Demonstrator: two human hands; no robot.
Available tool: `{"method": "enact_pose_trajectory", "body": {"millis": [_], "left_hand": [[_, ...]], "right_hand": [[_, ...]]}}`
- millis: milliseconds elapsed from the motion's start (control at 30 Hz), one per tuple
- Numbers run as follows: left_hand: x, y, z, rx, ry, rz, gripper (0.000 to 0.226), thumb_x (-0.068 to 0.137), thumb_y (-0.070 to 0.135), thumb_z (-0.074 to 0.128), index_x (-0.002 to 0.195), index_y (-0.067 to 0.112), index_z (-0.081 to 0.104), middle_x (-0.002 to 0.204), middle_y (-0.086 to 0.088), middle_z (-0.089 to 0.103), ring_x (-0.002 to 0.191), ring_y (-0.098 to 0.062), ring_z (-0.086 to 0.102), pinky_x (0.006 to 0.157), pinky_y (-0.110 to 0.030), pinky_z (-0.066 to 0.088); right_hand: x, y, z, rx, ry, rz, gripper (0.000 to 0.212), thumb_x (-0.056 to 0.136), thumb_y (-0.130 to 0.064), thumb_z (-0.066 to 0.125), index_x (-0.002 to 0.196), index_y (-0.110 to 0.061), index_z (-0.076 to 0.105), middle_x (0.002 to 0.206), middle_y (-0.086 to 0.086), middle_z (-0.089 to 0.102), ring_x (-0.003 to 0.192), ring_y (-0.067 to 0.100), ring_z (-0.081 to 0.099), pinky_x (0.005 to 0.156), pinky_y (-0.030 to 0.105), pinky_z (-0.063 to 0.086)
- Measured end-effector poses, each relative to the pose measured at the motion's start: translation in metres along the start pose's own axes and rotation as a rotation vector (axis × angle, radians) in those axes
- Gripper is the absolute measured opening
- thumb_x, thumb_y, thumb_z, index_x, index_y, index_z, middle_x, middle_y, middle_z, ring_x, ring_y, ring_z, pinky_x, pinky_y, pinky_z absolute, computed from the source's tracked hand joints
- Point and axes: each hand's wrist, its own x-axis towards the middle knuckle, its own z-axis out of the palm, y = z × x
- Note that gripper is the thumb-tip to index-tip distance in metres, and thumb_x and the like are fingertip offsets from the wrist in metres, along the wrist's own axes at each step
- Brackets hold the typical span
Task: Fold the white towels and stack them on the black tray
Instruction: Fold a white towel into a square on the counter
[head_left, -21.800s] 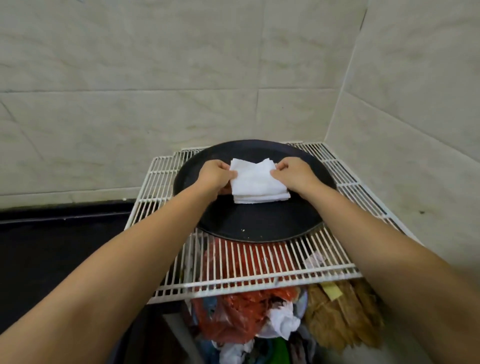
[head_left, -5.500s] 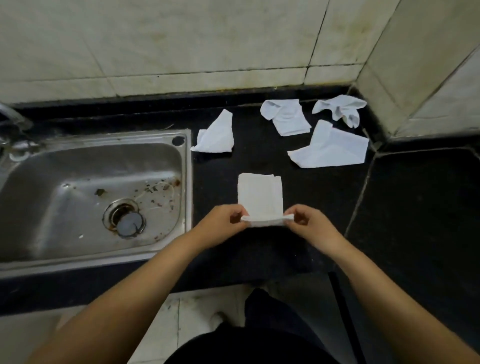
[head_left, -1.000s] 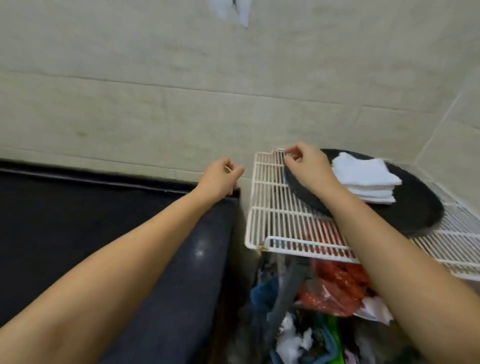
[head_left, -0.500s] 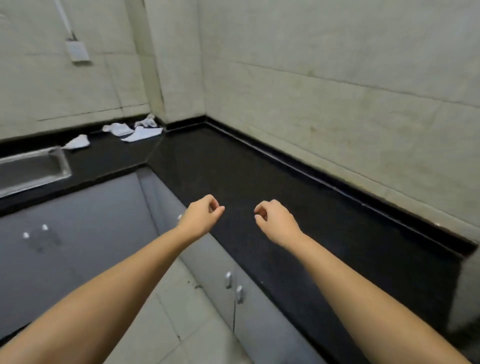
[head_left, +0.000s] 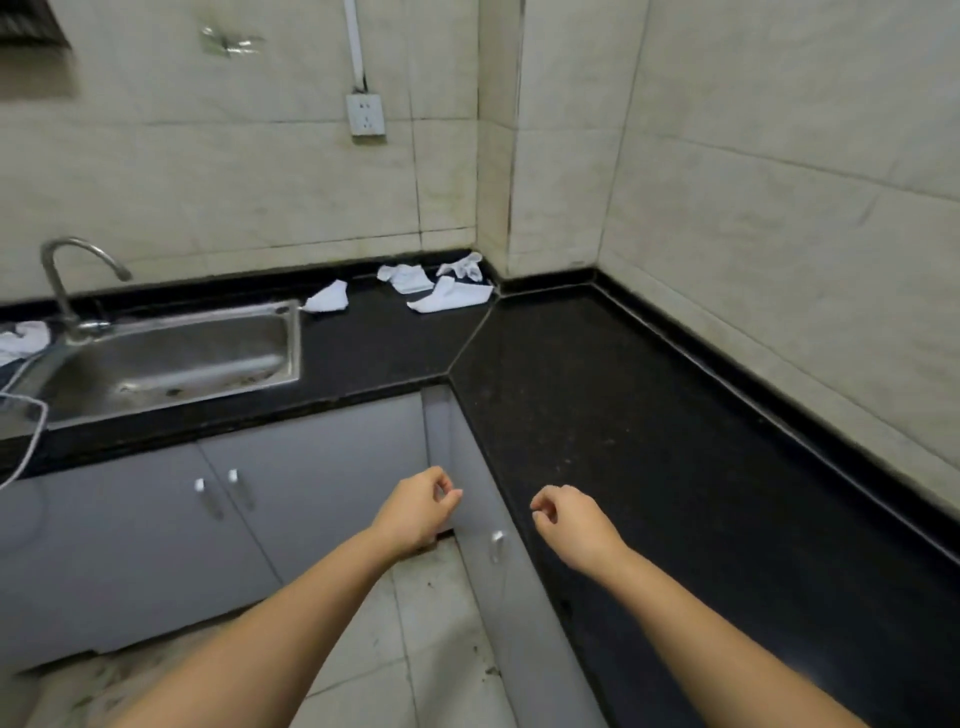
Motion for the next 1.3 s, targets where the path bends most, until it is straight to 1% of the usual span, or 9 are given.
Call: {"method": "enact_pose_trajectory", "body": {"millis": [100, 433, 633, 767, 967, 1067, 1167, 1233, 1300], "left_hand": [[0.046, -0.005, -0.017, -0.012, 0.040, -0.028, 0.016, 0.093, 0.030, 0.054, 0.082, 0.018, 0.052, 0.074, -0.003, 0.061, 0.063, -0.018, 0.056, 0.072, -0.037, 0.052], [0.209, -0.055, -0.061, -0.015, 0.028, -0.150, 0.014, 0.094, 0.028, 0.052, 0.085, 0.017, 0.051, 0.078, -0.005, 0.061, 0.067, -0.020, 0.057, 0.070, -0.032, 0.049], [0.348, -0.080, -0.106, -0.048, -0.031, -0.124, 0.015, 0.092, 0.028, 0.055, 0.086, 0.015, 0.058, 0.070, 0.001, 0.059, 0.067, -0.017, 0.056, 0.075, -0.038, 0.053], [0.439, -0.086, -0.142, -0.006, -0.076, -0.062, 0.013, 0.091, 0.029, 0.056, 0.083, 0.018, 0.057, 0.071, 0.001, 0.061, 0.067, -0.017, 0.058, 0.075, -0.039, 0.053], [0.546, -0.083, -0.161, -0.004, -0.105, -0.068, 0.013, 0.092, 0.027, 0.055, 0.092, 0.015, 0.059, 0.078, -0.001, 0.063, 0.077, -0.020, 0.062, 0.075, -0.036, 0.051], [0.587, -0.081, -0.160, 0.016, -0.099, -0.054, 0.010, 0.092, 0.025, 0.054, 0.095, 0.016, 0.057, 0.079, 0.002, 0.060, 0.078, -0.017, 0.059, 0.074, -0.032, 0.048], [0.621, -0.088, -0.155, 0.115, -0.036, 0.000, 0.021, 0.092, 0.013, 0.048, 0.111, 0.014, 0.057, 0.104, -0.006, 0.058, 0.096, -0.023, 0.057, 0.083, -0.036, 0.049], [0.640, -0.095, -0.149, 0.283, -0.048, 0.089, 0.039, 0.090, 0.005, 0.046, 0.127, 0.016, 0.051, 0.121, -0.008, 0.048, 0.111, -0.025, 0.048, 0.086, -0.035, 0.046], [0.656, -0.104, -0.145, 0.473, -0.089, 0.173, 0.050, 0.088, 0.004, 0.049, 0.135, 0.018, 0.045, 0.132, -0.007, 0.040, 0.119, -0.025, 0.041, 0.089, -0.034, 0.042]], "right_hand": [[0.057, -0.011, -0.006, -0.019, -0.038, -0.023, 0.021, 0.092, -0.024, 0.051, 0.109, -0.020, 0.063, 0.103, -0.001, 0.056, 0.096, 0.018, 0.060, 0.088, 0.033, 0.049], [0.245, -0.052, 0.009, -0.017, -0.108, -0.052, 0.023, 0.093, -0.022, 0.048, 0.109, -0.018, 0.064, 0.111, 0.003, 0.057, 0.098, 0.020, 0.060, 0.090, 0.037, 0.050], [0.381, -0.086, 0.014, 0.047, -0.074, 0.004, 0.018, 0.094, -0.020, 0.048, 0.105, -0.018, 0.063, 0.110, 0.004, 0.057, 0.093, 0.018, 0.059, 0.086, 0.032, 0.050], [0.461, -0.113, 0.008, 0.058, -0.052, 0.048, 0.022, 0.093, -0.020, 0.050, 0.109, -0.016, 0.063, 0.113, 0.006, 0.058, 0.097, 0.021, 0.060, 0.086, 0.031, 0.049], [0.569, -0.126, -0.011, 0.047, -0.019, 0.083, 0.022, 0.092, -0.018, 0.050, 0.109, -0.014, 0.064, 0.114, 0.009, 0.060, 0.098, 0.023, 0.061, 0.087, 0.031, 0.048], [0.627, -0.127, -0.019, 0.008, -0.006, 0.063, 0.024, 0.092, -0.017, 0.050, 0.111, -0.012, 0.064, 0.115, 0.011, 0.059, 0.102, 0.027, 0.060, 0.091, 0.036, 0.049], [0.682, -0.125, -0.020, 0.002, 0.016, 0.040, 0.028, 0.093, -0.015, 0.048, 0.116, -0.010, 0.061, 0.121, 0.014, 0.054, 0.108, 0.031, 0.056, 0.095, 0.042, 0.046], [0.713, -0.120, -0.017, -0.021, 0.026, 0.039, 0.034, 0.094, -0.014, 0.045, 0.127, -0.011, 0.055, 0.129, 0.015, 0.049, 0.117, 0.032, 0.050, 0.099, 0.043, 0.043], [0.737, -0.113, -0.013, -0.055, 0.015, 0.032, 0.042, 0.096, -0.012, 0.041, 0.138, -0.014, 0.045, 0.139, 0.014, 0.041, 0.125, 0.032, 0.041, 0.104, 0.043, 0.038]]}}
